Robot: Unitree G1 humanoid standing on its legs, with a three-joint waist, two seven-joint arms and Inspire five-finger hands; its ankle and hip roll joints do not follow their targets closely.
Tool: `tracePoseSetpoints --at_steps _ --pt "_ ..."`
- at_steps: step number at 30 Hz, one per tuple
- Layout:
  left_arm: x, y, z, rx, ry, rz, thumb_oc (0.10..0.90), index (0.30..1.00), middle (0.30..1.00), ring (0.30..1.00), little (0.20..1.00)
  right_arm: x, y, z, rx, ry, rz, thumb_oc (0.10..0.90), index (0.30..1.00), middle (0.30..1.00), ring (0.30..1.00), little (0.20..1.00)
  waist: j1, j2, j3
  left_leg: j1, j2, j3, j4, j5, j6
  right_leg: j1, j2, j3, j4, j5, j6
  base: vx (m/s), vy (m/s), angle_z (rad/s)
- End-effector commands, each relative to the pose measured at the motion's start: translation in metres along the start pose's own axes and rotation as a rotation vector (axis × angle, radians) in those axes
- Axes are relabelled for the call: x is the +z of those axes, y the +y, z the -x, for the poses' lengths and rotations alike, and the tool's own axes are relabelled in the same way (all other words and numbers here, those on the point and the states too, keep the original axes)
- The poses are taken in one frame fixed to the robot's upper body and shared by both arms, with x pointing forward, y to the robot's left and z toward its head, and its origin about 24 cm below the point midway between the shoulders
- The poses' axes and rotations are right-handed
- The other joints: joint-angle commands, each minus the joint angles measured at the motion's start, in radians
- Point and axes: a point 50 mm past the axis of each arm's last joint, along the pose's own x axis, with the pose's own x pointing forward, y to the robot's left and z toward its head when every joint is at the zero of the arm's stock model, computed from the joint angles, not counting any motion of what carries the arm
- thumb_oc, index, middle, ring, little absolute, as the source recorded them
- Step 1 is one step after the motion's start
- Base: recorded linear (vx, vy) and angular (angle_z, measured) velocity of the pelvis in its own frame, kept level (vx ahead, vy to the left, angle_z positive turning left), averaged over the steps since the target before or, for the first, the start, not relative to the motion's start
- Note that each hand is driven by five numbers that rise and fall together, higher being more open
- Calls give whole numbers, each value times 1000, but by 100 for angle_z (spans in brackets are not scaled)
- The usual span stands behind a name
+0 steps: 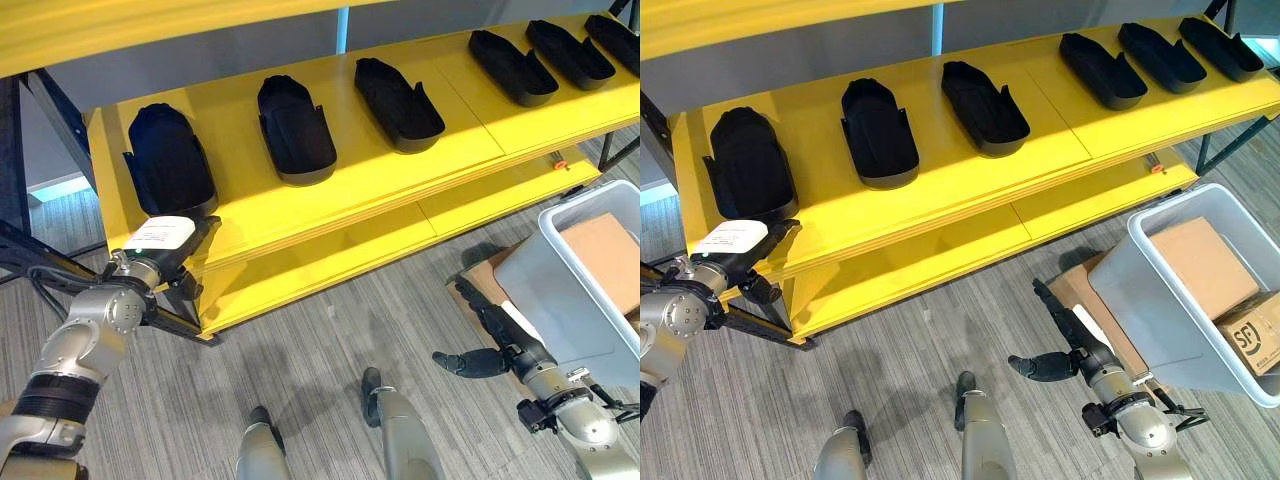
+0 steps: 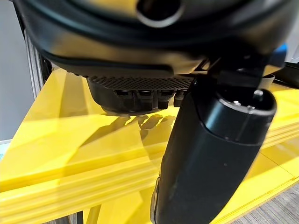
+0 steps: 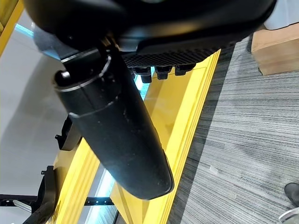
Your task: Move parts from the plastic box to the shelf.
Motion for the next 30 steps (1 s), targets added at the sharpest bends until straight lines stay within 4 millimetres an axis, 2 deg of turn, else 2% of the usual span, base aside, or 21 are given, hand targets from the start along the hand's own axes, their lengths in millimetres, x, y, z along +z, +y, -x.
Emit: tracePoseSetpoints --at_steps 1,30 --pt "-3 64 -2 252 10 -71 900 1000 1000 1000 1000 30 -16 -4 -43 -184 27 900 1000 1000 1000 1000 -20 9 -68 2 -15 -20 -10 4 36 67 12 60 -55 28 43 0 0 0" --pt "-2 85 -4 333 11 -77 900 1000 1000 1000 1000 30 -16 -3 -39 -188 27 900 1000 1000 1000 1000 -25 10 -68 -4 -15 -21 -2 3 36 63 12 64 -51 26 43 0 0 0"
